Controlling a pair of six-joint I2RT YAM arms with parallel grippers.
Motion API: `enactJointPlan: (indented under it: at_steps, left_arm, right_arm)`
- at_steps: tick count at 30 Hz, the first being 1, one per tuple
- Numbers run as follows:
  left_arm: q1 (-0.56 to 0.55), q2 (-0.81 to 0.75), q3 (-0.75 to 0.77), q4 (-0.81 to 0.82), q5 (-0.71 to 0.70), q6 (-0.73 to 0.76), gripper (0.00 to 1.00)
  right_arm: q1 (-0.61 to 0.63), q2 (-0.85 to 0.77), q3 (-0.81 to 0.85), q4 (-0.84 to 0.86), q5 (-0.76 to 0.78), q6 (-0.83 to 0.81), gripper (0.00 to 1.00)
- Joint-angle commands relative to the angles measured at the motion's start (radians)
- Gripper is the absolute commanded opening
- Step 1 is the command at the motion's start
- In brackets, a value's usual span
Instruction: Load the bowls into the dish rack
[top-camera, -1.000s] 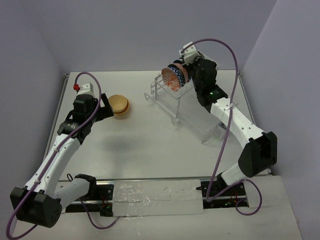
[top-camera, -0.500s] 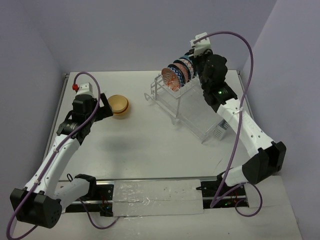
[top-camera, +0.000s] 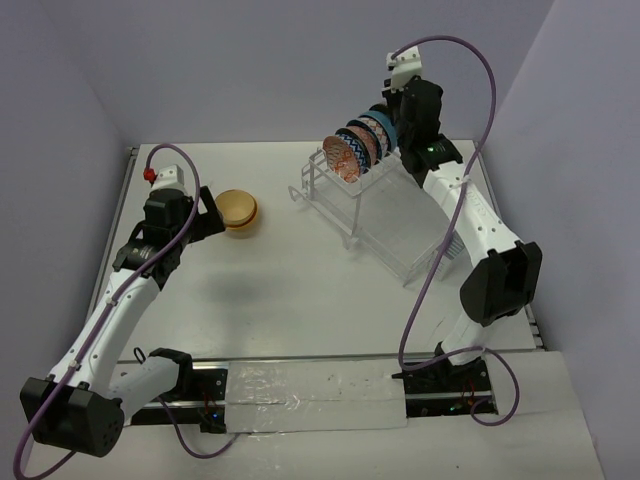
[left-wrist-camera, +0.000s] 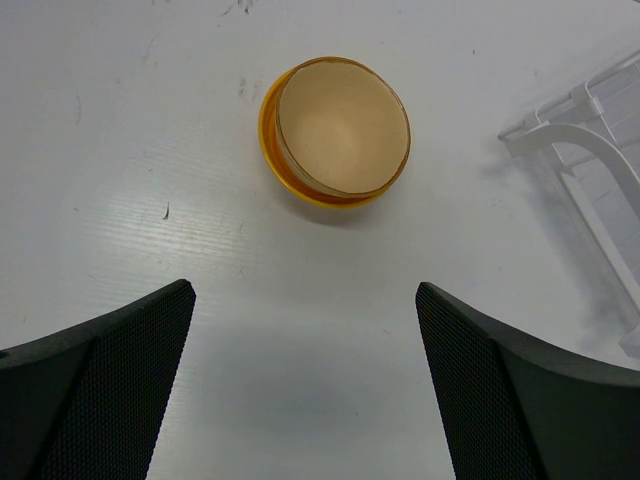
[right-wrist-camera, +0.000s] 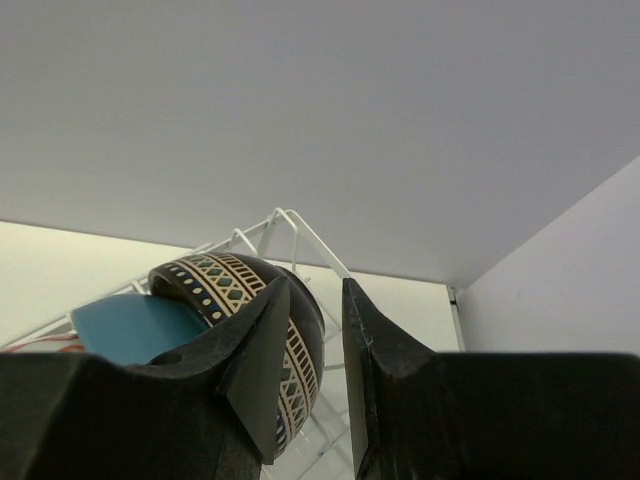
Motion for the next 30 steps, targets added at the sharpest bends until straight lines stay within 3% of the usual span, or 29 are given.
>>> enactJointPlan:
  at_steps: [1, 17, 30]
  left_arm:
    - [0.006, -0.011, -0.004, 0.044, 0.004, -0.002, 0.98]
    - [0.012, -0.004, -0.004, 0.044, 0.009, -0.002, 0.98]
    - [0.019, 0.008, -0.004, 0.039, 0.006, -0.013, 0.98]
  right_arm:
    - [-0.01, 0.016, 0.054, -0.03, -0.019, 0.037, 0.35]
    - [-0.013, -0.032, -0.062, -0.052, -0.143, 0.059, 0.35]
    - [-0.014, -0.112, -0.055, -0.041, -0.096, 0.066, 0.37]
